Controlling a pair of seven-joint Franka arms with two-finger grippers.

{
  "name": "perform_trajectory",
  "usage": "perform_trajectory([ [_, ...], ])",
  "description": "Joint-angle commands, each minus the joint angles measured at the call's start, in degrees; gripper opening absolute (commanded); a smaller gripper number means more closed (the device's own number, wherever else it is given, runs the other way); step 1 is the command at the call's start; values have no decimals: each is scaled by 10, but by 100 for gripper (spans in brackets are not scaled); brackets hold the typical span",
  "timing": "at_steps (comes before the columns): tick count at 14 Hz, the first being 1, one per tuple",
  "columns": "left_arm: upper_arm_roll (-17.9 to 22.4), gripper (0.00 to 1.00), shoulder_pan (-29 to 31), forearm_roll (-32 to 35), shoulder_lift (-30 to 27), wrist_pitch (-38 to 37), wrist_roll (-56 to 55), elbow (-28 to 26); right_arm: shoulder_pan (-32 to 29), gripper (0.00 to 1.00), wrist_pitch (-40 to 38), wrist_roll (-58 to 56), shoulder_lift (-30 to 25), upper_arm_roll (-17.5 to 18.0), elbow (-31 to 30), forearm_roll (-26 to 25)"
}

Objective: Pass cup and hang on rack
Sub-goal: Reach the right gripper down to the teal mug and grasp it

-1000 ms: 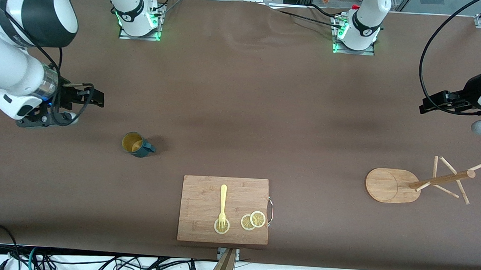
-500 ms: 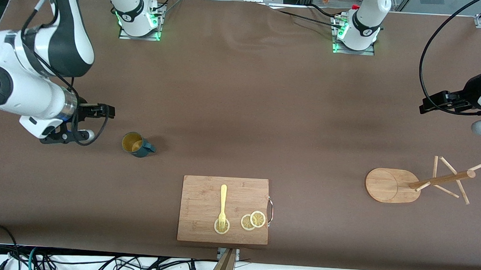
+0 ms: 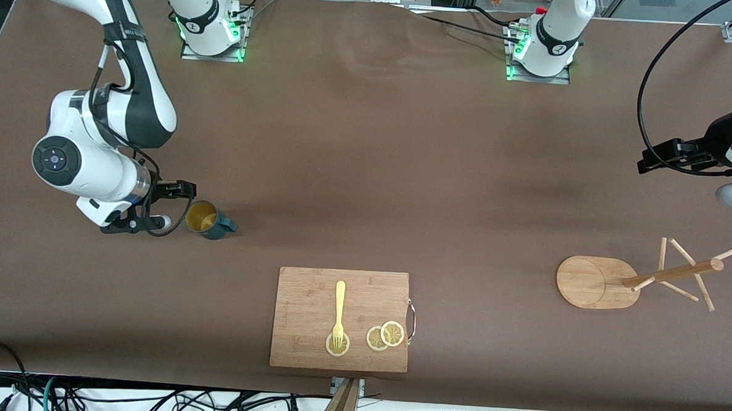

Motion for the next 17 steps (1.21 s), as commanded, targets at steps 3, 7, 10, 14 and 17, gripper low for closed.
perform_trajectory([
  [3, -3, 100, 1, 8, 8, -3, 13, 17, -1, 99, 76, 3, 47, 0, -5, -7],
  [7, -3, 100, -1, 8, 8, -3, 12, 17, -1, 98, 91, 8, 62, 0, -5, -6],
  [10, -2, 100, 2, 8, 8, -3, 13, 17, -1, 91, 102, 10, 77, 0, -5, -2],
  [14, -3, 100, -1, 8, 8, -3, 13, 17, -1, 67, 101, 10, 81, 0, -7, 3],
  [17, -3, 100, -6, 9, 8, -3, 11, 17, -1, 51, 100, 12, 82, 1, -8, 4],
])
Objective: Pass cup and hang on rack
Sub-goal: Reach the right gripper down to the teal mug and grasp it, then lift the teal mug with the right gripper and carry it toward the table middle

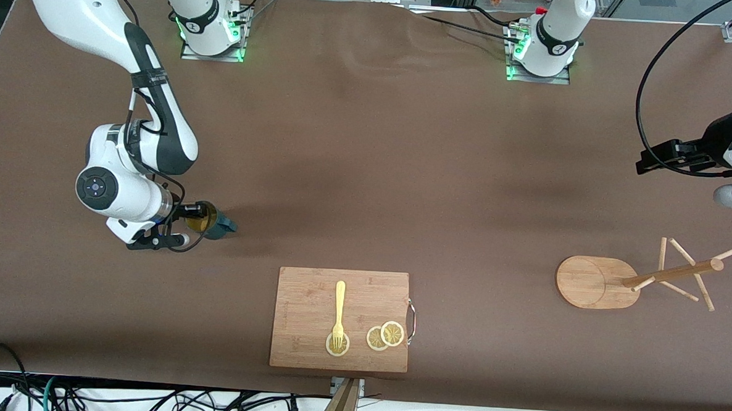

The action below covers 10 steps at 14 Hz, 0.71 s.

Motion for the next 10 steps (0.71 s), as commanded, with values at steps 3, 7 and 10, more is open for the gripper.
perform_trajectory([
  [3, -2, 100, -4, 10, 6, -2, 11, 16, -1, 29, 6, 11, 5, 1, -6, 5],
  [7, -2, 100, 2, 8, 6, -2, 13, 16, 0, 0, 1, 22, 4, 3, -6, 12],
  [10, -2, 100, 0, 9, 6, -2, 13, 16, 5, 0, -11, 24, -2, 6, -3, 12],
])
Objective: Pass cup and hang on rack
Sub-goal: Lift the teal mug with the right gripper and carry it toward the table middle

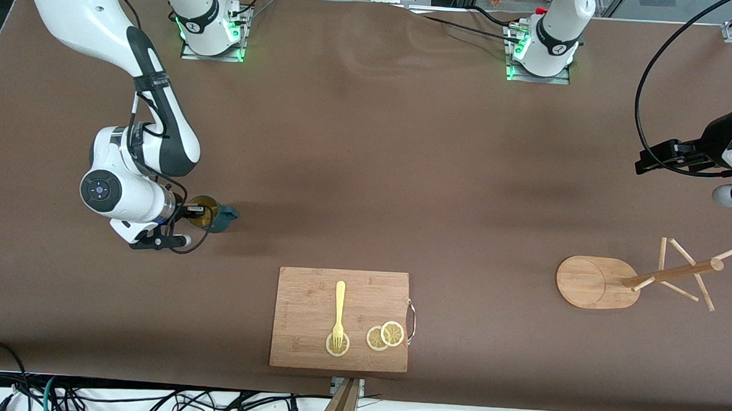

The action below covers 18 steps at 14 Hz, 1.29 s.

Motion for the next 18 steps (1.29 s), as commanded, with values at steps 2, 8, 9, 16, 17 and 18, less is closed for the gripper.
perform_trajectory([
  [2, -2, 100, 0, 9, 6, -3, 13, 16, 9, 0, -33, 34, -18, 18, 8, 7],
  [8, -1, 100, 4, 8, 6, -3, 14, 16, 66, 0, -123, 190, -24, 74, 109, 8],
  [9, -1, 100, 4, 9, 6, -3, 13, 16, 88, 0, -129, 232, -21, 76, 125, 8],
  [16, -1, 100, -1, 8, 6, -3, 13, 16, 262, 0, -121, 478, 72, 76, 281, 6],
  [17, -2, 100, -3, 8, 6, -3, 12, 16, 288, 0, -121, 504, 93, 76, 310, 6],
  [18, -3, 100, -4, 9, 6, -3, 12, 16, 317, 0, -120, 524, 115, 76, 337, 6],
])
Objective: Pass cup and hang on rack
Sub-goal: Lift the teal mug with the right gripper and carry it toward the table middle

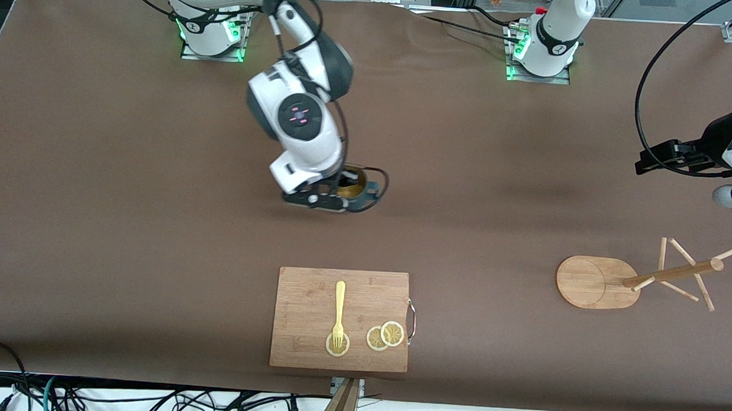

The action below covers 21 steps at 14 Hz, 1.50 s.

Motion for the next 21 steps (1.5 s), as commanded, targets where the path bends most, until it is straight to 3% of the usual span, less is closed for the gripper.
perform_trajectory([
  [1, -2, 100, -4, 9, 6, -3, 11, 15, 68, 0, -7, 69, 84, -6, 108, 3],
  [7, 1, 100, 4, 8, 6, -2, 14, 15, 162, 0, 100, 162, 171, -11, 128, 0],
  [15, -1, 100, -2, 8, 9, -2, 10, 15, 177, 0, 90, 162, 173, -12, 127, -12],
  [16, -2, 100, -3, 9, 9, -2, 10, 16, 178, 5, 90, 162, 173, -12, 127, -13],
  [17, -2, 100, -2, 9, 9, -2, 10, 16, 178, 19, 90, 162, 172, -12, 127, -14],
  [19, 0, 100, 1, 9, 9, -2, 11, 16, 178, 36, 90, 160, 169, -12, 127, -14],
  [21, 0, 100, 3, 8, 10, -2, 13, 21, 178, 44, 90, 160, 168, -13, 127, -14],
])
